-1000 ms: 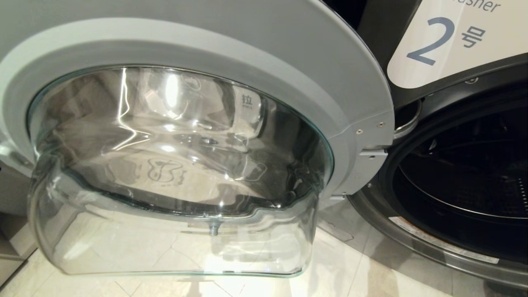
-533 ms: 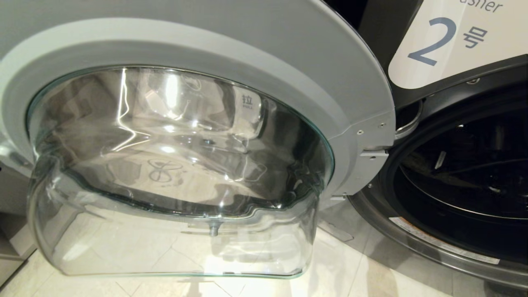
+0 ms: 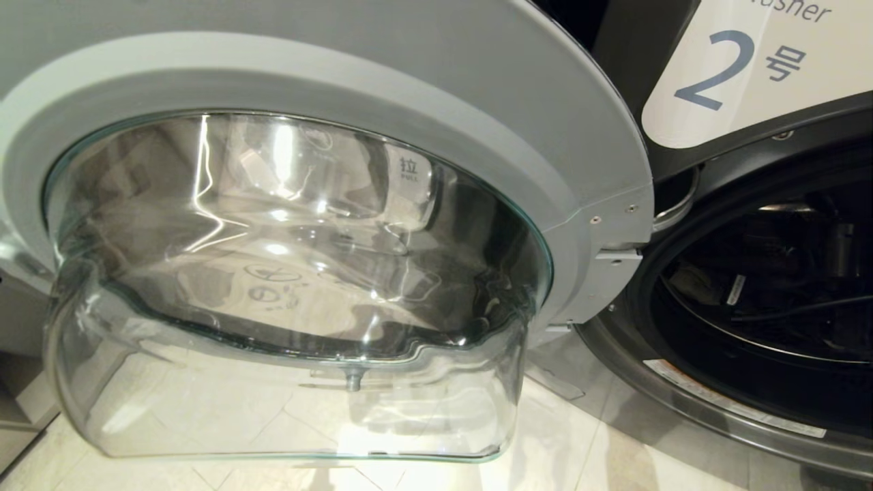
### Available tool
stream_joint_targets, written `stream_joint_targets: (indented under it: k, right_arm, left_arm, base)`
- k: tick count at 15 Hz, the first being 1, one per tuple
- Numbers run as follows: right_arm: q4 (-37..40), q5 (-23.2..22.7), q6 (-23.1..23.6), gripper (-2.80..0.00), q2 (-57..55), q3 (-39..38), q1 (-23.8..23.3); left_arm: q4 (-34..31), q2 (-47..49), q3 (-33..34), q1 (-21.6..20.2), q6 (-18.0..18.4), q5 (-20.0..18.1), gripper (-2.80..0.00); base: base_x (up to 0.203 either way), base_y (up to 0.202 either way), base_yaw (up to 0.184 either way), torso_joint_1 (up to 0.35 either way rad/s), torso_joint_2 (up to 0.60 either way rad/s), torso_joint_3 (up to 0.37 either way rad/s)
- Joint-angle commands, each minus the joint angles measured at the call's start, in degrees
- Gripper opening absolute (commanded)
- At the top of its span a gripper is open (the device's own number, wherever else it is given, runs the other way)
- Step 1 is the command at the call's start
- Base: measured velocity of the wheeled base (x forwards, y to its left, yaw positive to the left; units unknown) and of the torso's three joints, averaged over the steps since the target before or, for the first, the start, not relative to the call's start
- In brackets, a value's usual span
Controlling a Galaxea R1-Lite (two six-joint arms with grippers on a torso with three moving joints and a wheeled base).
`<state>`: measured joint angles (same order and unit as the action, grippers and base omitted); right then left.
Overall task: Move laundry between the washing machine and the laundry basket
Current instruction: Pick a cloth and place it into the basket
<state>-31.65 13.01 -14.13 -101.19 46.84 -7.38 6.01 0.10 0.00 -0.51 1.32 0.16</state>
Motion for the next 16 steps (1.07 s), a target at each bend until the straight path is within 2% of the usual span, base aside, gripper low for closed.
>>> stream_joint_targets:
  k: [1,4,16]
  right_arm:
    - [-2.77,0.11,-0.04,-2.8,1.95,-5.17,0.39]
    - [-5.95,0.04,0.06,-2.8,4.77,-9.61,0.43]
    - [-6.23,-1.67,2.61,-2.8,20.84,-28.37,2.97]
  left_arm:
    - [0.05,0.02,2.29,-0.02,0.0,0.02,-2.8]
    - [0.05,-0.01,2.29,-0.02,0.01,0.02,-2.8]
    - [0.05,0.08,2.29,-0.02,0.09,0.02,-2.8]
  base:
    - [0.0,0.0,0.0,0.0,0.0,0.0]
    - [0.0,0.0,0.0,0.0,0.0,0.0]
    - [0.0,0.0,0.0,0.0,0.0,0.0]
